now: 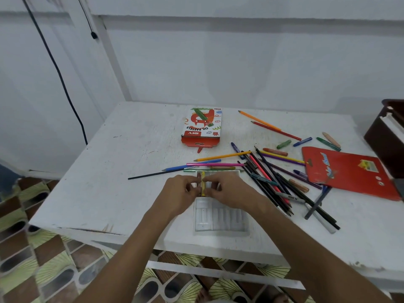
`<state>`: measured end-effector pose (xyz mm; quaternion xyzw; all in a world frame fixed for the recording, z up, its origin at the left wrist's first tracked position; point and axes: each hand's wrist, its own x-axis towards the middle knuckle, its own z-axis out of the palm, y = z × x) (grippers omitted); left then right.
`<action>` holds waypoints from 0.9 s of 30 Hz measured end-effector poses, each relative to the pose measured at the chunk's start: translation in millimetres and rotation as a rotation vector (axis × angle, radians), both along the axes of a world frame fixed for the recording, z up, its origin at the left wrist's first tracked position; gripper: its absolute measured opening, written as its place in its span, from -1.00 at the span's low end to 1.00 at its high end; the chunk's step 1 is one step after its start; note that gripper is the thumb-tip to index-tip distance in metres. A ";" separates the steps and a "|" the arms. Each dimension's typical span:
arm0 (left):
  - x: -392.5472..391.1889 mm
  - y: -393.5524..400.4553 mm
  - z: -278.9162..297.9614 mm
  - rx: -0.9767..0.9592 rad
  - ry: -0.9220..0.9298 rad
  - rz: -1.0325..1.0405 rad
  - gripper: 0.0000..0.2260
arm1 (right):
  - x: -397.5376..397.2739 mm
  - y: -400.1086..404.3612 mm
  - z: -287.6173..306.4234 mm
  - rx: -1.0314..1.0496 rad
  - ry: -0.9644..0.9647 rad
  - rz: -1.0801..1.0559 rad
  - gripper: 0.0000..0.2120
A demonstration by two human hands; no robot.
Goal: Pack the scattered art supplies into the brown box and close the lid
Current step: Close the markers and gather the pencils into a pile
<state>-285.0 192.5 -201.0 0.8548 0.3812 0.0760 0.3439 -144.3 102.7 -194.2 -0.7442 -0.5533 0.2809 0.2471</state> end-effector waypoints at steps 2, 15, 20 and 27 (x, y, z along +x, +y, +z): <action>0.7 3.4 -0.5 -0.020 0.011 -0.012 -0.77 | -1.7 1.4 -2.3 0.039 -0.014 -0.029 -0.69; 13.9 29.2 13.1 0.021 0.037 -0.038 -0.85 | 11.2 8.8 1.0 -0.021 0.030 0.019 -0.69; 52.9 63.1 15.9 0.128 -0.017 0.156 -0.89 | 53.8 20.0 14.0 0.105 -0.056 -0.268 -0.74; 92.4 90.0 -1.7 0.099 0.088 0.215 -0.64 | 107.2 40.8 5.3 0.112 -0.172 -0.462 -0.69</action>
